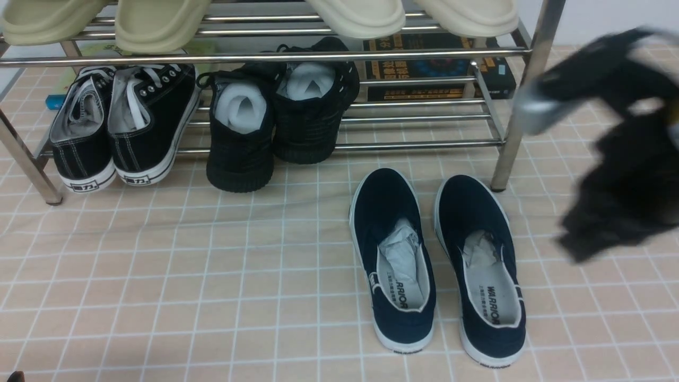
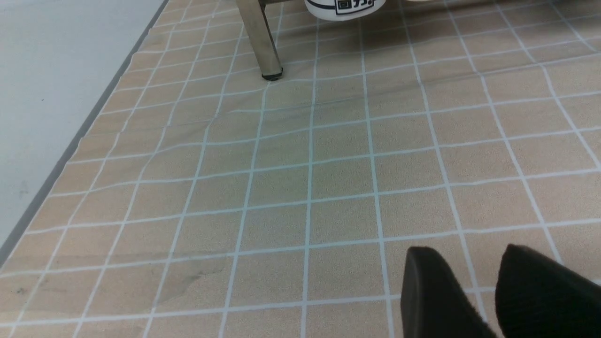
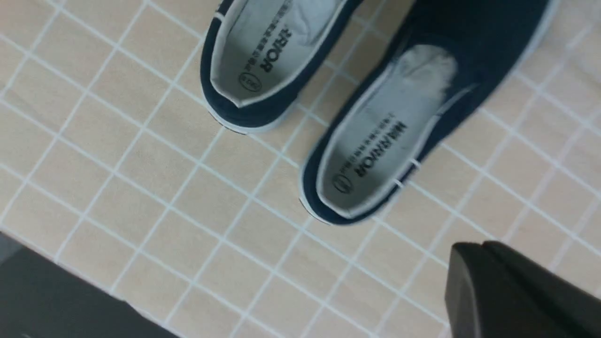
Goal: Take the shoes off the shelf from the light coffee tablecloth by hand.
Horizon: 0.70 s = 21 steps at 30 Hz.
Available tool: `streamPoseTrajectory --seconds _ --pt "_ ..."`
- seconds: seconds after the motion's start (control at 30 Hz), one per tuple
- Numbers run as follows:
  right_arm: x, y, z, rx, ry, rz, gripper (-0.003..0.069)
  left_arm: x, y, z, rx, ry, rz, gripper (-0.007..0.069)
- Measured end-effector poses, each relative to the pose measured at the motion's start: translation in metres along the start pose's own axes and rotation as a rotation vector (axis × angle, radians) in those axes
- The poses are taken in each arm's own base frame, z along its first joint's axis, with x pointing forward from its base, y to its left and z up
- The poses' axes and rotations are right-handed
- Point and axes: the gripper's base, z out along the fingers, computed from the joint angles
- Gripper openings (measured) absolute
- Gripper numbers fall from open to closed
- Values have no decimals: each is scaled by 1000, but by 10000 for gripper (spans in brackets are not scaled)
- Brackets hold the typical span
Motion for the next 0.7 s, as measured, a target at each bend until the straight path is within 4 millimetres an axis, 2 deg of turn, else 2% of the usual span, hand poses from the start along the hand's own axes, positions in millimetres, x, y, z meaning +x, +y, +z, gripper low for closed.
streamPoseTrajectory --seconds 0.07,0.1,0.13,0.17,0.33,0.4,0.5,0.63,0.7 --pt "21 -3 -27 1 -78 3 -16 0 0 0 0 0 0 239" --pt "31 -4 -37 0 -110 5 -16 0 0 0 0 0 0 239" --pt "33 -4 -40 -1 -120 6 -16 0 0 0 0 0 0 239" --pt "50 -6 -52 -3 -172 8 -16 0 0 0 0 0 0 239" --pt "105 -9 -72 -17 -372 33 -16 0 0 0 0 0 0 239" --pt "128 -10 -64 -24 -464 34 -15 0 0 0 0 0 0 239" --pt "155 -8 -35 -40 -579 31 -15 0 0 0 0 0 0 239" --pt "173 -5 0 -68 -749 32 -13 0 0 0 0 0 0 239" --pt "176 -4 7 -73 -788 32 -12 0 0 0 0 0 0 239"
